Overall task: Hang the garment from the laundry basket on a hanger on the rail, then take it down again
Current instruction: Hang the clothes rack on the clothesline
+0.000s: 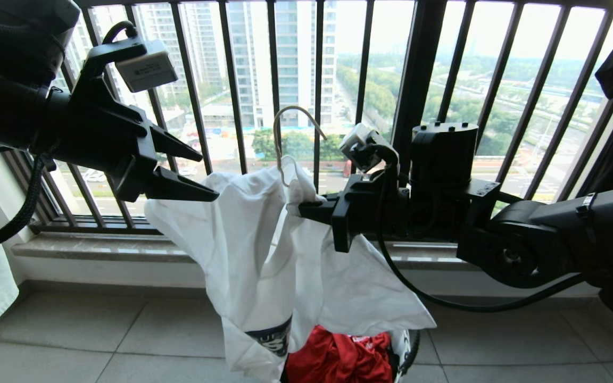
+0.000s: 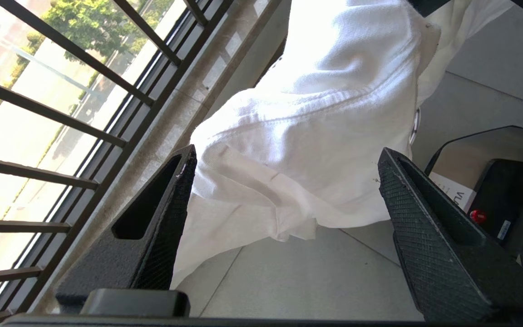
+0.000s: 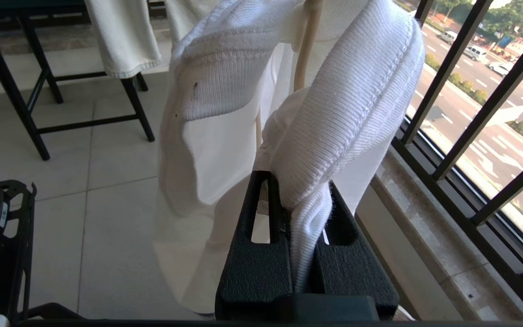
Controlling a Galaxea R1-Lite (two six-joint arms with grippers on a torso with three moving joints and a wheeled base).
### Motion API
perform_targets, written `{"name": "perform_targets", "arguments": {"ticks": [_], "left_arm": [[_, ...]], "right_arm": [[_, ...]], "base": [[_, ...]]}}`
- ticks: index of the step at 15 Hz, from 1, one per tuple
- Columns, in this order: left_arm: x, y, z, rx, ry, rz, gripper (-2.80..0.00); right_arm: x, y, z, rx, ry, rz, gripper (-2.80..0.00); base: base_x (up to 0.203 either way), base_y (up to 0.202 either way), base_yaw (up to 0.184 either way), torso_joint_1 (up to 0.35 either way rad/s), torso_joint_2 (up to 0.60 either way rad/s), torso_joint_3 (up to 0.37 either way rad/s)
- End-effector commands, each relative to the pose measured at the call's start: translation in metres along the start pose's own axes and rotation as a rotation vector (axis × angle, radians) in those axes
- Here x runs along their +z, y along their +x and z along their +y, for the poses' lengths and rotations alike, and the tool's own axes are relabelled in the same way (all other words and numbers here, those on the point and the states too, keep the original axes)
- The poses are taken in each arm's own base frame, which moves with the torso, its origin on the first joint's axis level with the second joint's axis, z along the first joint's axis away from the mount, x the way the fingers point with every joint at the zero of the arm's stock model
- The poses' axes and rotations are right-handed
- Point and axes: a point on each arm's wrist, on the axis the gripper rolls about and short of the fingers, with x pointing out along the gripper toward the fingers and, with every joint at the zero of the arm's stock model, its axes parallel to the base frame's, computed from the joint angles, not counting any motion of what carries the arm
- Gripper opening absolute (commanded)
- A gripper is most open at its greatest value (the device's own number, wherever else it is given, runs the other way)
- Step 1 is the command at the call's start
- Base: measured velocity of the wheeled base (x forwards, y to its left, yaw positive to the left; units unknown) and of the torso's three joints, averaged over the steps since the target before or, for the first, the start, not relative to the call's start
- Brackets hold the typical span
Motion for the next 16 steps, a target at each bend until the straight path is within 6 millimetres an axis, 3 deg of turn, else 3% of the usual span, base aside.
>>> {"name": "perform_targets", "arguments": {"ticks": [1,7,14,16], "left_arm": [[-0.007,0.025,0.015,-0.026,-0.007,0.033,0.00],[-0.017,0.051,0.027,-0.059,0.000,0.066,0.00],[-0.016,0.072,0.039,-0.071,0.019,0.063,0.00],[-0.015,0.074,0.038,-0.152,0.006,-0.004,0.00]], "right_arm": [[0.000,0.000,-0.001,0.000,-0.003,-0.003,-2.80],[0.000,-0.002,-0.003,-0.007,-0.003,-0.004,-2.80],[0.000,-0.002,-0.003,-0.006,-0.005,-0.005,-2.80],[0.001,-0.002,-0.003,-0.005,-0.006,-0.007,-2.80]], "base": [[0.000,0.000,0.000,0.000,0.00,0.000],[0.000,0.000,0.000,0.000,0.00,0.000],[0.000,0.000,0.000,0.000,0.00,0.000],[0.000,0.000,0.000,0.000,0.00,0.000]]}}
